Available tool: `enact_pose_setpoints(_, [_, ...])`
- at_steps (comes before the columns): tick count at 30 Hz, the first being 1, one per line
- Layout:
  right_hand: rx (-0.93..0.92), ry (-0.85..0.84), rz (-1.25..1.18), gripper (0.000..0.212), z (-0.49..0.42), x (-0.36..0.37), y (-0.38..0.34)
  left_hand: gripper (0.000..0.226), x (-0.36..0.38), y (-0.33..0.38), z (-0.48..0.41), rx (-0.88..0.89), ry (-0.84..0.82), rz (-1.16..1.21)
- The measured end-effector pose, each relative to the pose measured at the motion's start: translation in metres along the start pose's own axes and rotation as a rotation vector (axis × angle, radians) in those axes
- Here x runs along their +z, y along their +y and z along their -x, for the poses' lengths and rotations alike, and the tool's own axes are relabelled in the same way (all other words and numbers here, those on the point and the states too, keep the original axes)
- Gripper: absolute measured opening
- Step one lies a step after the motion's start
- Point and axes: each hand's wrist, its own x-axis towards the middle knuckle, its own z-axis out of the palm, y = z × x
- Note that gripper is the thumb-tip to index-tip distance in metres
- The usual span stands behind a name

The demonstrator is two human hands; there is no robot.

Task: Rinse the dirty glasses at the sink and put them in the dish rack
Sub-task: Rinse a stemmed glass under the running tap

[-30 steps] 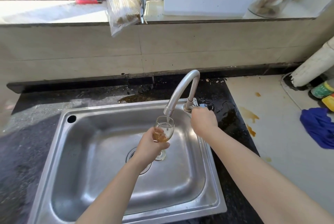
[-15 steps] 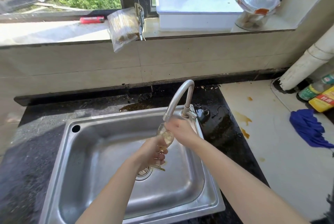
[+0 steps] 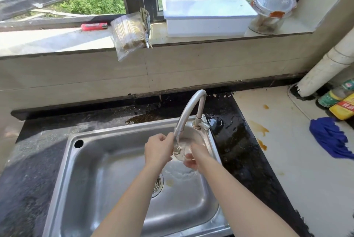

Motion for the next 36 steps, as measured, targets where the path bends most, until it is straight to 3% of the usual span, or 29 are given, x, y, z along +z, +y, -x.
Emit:
enact_pose_setpoints(2, [0.067,-0.006,-0.031,0.032,-0.003,-0.003,0.009,0.025,0.008,0.001,-0.001,0.025,-0.051,0.038])
enact_pose_setpoints(6, [0.124,-0.014,-0.031,0.024,-0.009,-0.008,0.018,0.022,0.019,0.009,0.002,-0.091,-0.320,0.494])
enact_pose_setpoints(8, [0.117,-0.005,-0.028,0.022,-0.011,-0.010,0.016,0.021,0.023,0.013,0.003,-0.149,-0.360,0.569])
enact_pose_setpoints(11, [0.098,-0.008,-0.003,0.022,-0.007,-0.010,0.009,0.028,0.025,0.014,0.000,-0.156,-0.234,0.426])
enact_pose_setpoints(16, [-0.011,0.010,-0.029,0.026,-0.005,-0.005,-0.001,0.019,0.012,0.004,-0.016,0.027,-0.027,0.006])
enact_pose_setpoints(18, [-0.100,0.014,-0.048,0.024,-0.004,-0.001,-0.004,0.018,0.001,0.000,-0.020,0.036,-0.029,-0.206])
enact_pose_setpoints(20, [-0.211,0.025,-0.016,0.023,-0.004,0.004,-0.008,0.017,-0.014,-0.007,-0.025,-0.010,-0.186,-0.320])
enact_pose_setpoints(23, [-0.391,0.019,0.140,0.027,0.001,0.009,-0.013,0.020,-0.034,-0.024,-0.024,-0.072,-0.546,-0.333])
enact_pose_setpoints(25, [-0.488,-0.024,0.234,0.028,0.006,0.016,-0.014,0.015,-0.037,-0.038,-0.022,-0.043,-0.623,-0.360])
enact_pose_setpoints(30, [-0.604,-0.122,0.339,0.026,0.020,0.031,-0.012,0.013,-0.015,-0.060,-0.021,-0.001,-0.446,-0.283])
enact_pose_setpoints(32, [-0.611,-0.121,0.318,0.025,0.021,0.026,-0.012,0.022,-0.010,-0.064,-0.022,0.003,-0.384,-0.177])
enact_pose_setpoints(36, [-0.669,-0.130,0.315,0.033,0.030,0.013,-0.017,0.029,-0.001,-0.069,-0.025,-0.003,-0.393,-0.064])
